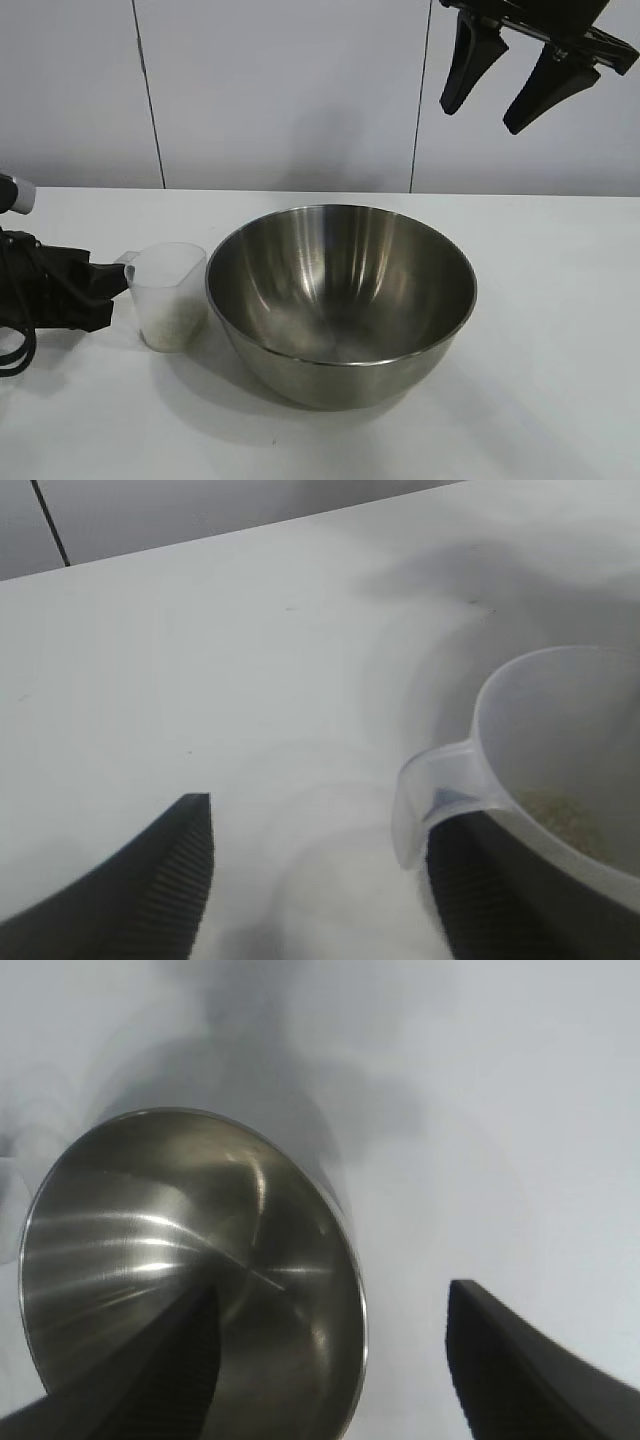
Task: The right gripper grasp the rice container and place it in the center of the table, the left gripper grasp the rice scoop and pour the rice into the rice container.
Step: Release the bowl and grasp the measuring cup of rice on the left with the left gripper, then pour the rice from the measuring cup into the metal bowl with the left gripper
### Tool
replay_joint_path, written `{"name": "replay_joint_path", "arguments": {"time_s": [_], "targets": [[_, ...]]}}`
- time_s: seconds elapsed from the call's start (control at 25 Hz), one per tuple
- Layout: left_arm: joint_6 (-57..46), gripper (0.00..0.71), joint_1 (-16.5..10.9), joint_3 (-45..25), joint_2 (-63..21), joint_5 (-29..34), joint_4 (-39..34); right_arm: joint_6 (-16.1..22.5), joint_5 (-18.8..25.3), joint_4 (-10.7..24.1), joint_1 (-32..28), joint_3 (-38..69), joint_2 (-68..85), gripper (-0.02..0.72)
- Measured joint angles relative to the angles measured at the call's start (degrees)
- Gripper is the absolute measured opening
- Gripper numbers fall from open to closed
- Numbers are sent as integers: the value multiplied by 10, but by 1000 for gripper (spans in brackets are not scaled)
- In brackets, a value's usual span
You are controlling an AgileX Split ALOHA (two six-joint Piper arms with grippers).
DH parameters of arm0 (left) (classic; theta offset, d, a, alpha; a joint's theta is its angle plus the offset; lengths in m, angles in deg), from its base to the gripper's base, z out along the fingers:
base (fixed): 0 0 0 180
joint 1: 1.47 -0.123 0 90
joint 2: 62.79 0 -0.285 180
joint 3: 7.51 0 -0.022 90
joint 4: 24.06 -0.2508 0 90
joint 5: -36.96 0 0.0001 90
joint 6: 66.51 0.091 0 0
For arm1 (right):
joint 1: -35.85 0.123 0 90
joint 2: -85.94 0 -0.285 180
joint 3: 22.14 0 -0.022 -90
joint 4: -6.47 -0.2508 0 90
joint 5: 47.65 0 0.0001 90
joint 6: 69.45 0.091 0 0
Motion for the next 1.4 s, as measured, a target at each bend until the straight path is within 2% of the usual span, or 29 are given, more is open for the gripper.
{"name": "replay_joint_path", "arguments": {"time_s": [0.12, 0.2, 0.32, 1.0, 1.32, 1.4], "targets": [[0, 214, 0, 0, 0, 0, -11, 0, -1, 0, 0, 0, 0, 452], [0, 102, 0, 0, 0, 0, -22, 0, -1, 0, 0, 0, 0, 452], [-14, 28, 0, 0, 0, 0, -26, 0, -1, 0, 0, 0, 0, 452], [-106, 10, 0, 0, -4, 1, -26, 0, -1, 0, 0, 0, 0, 452], [-91, 10, 0, 0, -112, 5, -27, 0, -1, 0, 0, 0, 0, 452], [-88, 10, 0, 0, -157, 31, -35, 0, -1, 0, 0, 0, 0, 452]]}}
